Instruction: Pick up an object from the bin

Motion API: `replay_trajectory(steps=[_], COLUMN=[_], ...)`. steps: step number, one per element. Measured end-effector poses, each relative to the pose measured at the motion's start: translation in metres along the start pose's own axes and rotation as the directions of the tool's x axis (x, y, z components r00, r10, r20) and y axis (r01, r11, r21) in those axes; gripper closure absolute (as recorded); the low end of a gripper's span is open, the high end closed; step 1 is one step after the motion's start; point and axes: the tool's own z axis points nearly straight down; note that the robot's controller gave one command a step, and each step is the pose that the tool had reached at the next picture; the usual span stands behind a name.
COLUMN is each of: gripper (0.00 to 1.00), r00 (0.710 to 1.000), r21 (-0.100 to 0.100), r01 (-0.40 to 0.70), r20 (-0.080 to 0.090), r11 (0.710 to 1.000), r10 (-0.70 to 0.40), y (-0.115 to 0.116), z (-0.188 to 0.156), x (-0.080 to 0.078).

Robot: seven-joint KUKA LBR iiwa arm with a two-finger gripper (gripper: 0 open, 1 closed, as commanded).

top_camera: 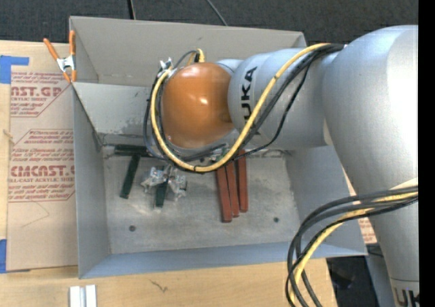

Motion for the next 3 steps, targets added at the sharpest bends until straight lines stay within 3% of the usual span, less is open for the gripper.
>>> replay_trajectory(steps=[3], gripper=[1.00], r00=[1.000], r21=[-0.005], r01=[0.000], r20=[-0.003], r11=[1.000], r10=[0.000], y=[0.002], z=[-0.039], x=[0.000])
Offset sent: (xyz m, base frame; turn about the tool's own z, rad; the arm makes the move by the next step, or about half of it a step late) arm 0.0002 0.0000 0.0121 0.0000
